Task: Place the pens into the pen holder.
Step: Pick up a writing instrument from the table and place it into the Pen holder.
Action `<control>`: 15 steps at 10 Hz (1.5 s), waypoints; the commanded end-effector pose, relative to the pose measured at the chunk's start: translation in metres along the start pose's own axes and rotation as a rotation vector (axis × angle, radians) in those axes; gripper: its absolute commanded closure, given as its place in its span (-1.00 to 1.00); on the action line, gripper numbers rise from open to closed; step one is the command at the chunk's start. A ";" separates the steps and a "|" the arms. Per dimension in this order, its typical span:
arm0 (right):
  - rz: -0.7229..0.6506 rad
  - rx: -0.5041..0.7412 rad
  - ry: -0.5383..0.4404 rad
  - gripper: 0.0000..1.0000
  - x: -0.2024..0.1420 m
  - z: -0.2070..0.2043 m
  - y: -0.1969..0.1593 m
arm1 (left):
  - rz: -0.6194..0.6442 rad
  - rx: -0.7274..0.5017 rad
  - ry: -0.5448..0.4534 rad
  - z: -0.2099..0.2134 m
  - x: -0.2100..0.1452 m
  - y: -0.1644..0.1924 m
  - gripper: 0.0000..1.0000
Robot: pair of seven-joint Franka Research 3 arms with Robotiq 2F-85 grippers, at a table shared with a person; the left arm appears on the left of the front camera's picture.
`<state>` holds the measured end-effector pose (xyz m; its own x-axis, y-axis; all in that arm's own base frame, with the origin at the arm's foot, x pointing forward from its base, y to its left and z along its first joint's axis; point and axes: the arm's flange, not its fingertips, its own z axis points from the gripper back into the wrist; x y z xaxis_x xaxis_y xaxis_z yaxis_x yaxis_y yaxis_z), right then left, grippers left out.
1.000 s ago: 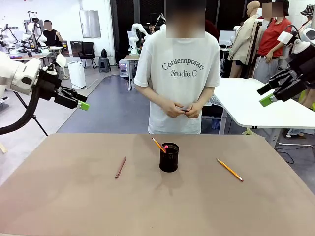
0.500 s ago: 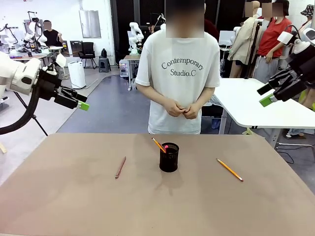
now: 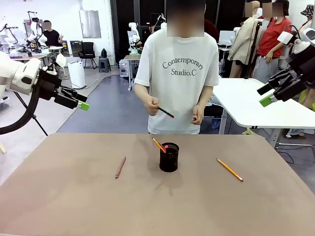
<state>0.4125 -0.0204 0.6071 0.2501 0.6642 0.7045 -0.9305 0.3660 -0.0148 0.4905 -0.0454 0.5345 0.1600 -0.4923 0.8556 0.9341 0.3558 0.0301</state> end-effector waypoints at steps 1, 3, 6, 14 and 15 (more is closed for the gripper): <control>0.000 -0.003 -0.002 -1.00 0.000 0.001 0.000 | -0.003 0.002 0.000 0.000 0.002 0.001 -1.00; 0.000 -0.003 -0.002 -1.00 0.000 0.001 0.000 | -0.003 0.002 0.000 0.000 0.002 0.001 -1.00; 0.000 -0.003 -0.002 -1.00 0.000 0.001 0.000 | -0.003 0.002 0.000 0.000 0.002 0.001 -1.00; 0.000 -0.003 -0.002 -1.00 0.000 0.001 0.000 | -0.003 0.002 0.000 0.000 0.002 0.001 -1.00; 0.000 -0.003 -0.002 -1.00 0.000 0.001 0.000 | -0.003 0.002 0.000 0.000 0.002 0.001 -1.00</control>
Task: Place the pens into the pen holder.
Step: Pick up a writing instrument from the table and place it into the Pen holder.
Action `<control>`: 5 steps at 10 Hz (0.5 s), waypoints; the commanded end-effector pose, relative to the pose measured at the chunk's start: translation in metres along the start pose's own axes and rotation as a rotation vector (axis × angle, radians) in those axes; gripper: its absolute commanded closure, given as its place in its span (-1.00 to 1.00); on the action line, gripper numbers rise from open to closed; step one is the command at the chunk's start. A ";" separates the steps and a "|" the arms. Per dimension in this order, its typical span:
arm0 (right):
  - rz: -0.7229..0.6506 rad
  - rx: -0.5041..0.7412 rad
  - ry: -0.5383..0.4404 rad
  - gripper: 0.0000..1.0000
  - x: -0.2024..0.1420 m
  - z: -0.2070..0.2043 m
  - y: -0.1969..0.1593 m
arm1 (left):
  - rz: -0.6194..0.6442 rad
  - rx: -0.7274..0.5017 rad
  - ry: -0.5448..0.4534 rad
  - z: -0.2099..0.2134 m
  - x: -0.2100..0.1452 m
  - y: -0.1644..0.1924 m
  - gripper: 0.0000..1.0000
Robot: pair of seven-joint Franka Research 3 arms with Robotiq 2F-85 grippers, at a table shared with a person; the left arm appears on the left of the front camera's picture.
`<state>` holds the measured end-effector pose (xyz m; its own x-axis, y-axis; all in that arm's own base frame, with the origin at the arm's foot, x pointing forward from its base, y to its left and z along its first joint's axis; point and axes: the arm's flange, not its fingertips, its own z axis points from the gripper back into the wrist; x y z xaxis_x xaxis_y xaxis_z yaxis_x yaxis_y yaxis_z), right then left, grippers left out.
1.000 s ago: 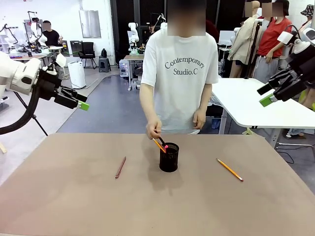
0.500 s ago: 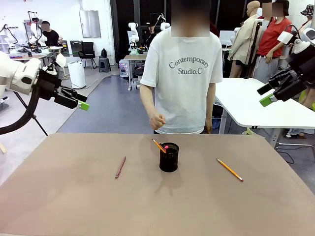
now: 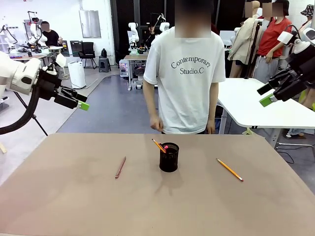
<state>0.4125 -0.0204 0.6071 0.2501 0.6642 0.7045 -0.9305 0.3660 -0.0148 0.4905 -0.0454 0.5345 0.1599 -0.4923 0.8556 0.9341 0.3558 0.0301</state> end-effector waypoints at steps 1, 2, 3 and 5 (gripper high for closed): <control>0.000 -0.003 -0.002 -1.00 0.000 0.001 0.000 | -0.003 0.002 0.000 0.000 0.002 0.001 -1.00; 0.000 -0.003 -0.002 -1.00 0.000 0.001 0.000 | -0.003 0.002 0.000 0.000 0.002 0.001 -1.00; 0.000 -0.003 -0.002 -1.00 0.000 0.001 0.000 | -0.003 0.002 0.000 0.000 0.002 0.001 -1.00; 0.000 -0.003 -0.002 -1.00 0.000 0.001 0.000 | -0.003 0.002 0.000 0.000 0.002 0.001 -1.00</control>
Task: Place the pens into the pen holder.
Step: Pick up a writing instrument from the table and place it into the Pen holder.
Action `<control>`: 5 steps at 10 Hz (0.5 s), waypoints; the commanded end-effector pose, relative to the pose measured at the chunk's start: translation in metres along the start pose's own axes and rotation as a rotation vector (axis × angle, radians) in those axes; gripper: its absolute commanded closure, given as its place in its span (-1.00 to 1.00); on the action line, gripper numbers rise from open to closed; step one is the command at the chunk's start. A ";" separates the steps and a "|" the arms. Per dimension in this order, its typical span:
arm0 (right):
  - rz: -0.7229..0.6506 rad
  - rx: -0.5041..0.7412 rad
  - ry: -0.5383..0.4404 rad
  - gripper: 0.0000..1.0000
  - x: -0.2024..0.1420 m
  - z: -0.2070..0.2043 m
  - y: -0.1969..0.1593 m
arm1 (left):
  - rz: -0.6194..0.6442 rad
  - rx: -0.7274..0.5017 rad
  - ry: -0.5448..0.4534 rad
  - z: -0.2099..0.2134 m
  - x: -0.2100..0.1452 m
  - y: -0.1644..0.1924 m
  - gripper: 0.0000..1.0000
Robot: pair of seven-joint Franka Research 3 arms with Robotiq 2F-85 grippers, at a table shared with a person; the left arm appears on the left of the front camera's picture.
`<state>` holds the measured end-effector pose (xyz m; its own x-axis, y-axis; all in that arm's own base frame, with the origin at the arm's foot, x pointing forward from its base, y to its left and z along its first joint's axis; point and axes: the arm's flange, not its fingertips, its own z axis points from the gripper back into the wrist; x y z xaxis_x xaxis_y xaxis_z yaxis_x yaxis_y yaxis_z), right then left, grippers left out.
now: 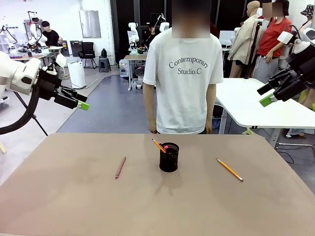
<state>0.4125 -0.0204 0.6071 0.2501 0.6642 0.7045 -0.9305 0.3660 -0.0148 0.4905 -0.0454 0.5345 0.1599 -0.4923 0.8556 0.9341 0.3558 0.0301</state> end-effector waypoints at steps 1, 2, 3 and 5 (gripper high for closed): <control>0.000 -0.003 -0.002 -1.00 0.000 0.001 0.000 | -0.003 0.002 0.000 0.000 0.002 0.001 -1.00; 0.000 -0.003 -0.002 -1.00 0.000 0.001 0.000 | -0.003 0.002 0.000 0.000 0.002 0.001 -1.00; 0.000 -0.003 -0.002 -1.00 0.000 0.001 0.000 | -0.003 0.002 0.000 0.000 0.002 0.001 -1.00; 0.000 -0.003 -0.002 -1.00 0.000 0.001 0.000 | -0.003 0.002 0.000 0.000 0.002 0.001 -1.00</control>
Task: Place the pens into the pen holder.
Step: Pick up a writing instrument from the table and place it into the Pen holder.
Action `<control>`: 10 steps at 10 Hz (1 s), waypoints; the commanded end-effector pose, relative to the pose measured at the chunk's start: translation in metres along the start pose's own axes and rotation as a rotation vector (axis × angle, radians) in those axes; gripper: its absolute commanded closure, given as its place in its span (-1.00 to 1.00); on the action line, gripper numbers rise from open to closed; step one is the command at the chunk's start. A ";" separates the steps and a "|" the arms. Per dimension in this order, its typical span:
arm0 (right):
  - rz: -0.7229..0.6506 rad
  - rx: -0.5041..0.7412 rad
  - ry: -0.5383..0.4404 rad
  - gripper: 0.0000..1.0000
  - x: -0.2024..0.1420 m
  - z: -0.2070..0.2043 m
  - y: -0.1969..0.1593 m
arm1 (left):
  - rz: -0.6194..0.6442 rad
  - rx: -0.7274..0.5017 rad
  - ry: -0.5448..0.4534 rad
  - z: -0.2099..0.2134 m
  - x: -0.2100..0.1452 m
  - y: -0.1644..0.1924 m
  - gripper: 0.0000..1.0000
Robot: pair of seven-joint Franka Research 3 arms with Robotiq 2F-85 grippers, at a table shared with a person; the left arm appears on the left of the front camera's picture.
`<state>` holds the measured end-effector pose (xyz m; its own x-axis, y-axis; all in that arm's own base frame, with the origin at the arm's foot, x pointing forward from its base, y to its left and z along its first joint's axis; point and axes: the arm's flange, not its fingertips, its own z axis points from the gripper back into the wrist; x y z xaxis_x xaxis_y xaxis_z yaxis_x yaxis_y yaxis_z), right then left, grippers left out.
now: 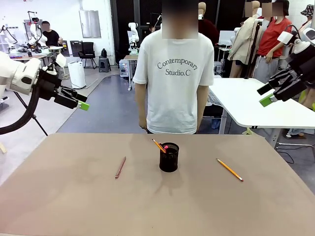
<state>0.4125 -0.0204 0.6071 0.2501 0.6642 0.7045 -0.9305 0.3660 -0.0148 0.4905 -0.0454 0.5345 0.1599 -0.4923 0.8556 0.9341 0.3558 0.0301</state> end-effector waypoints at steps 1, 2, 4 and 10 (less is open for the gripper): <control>0.000 0.000 0.000 -1.00 0.000 0.000 0.000 | -0.003 0.002 0.000 0.000 0.002 0.001 -1.00; -0.057 0.004 0.021 -1.00 0.006 -0.011 -0.006 | -0.003 0.002 0.000 0.000 0.002 0.001 -1.00; -0.165 -0.008 0.181 -1.00 0.021 -0.028 -0.029 | -0.003 0.002 0.000 0.000 0.002 0.001 -1.00; -0.229 -0.039 0.498 -1.00 0.033 -0.110 -0.066 | -0.003 0.002 0.000 0.000 0.002 0.001 -1.00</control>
<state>0.4977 0.0431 0.5567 0.5140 0.7932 0.3264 -0.8511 0.5191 0.0787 0.4911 -0.0459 0.5344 0.1595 -0.4925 0.8556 0.9345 0.3548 0.0300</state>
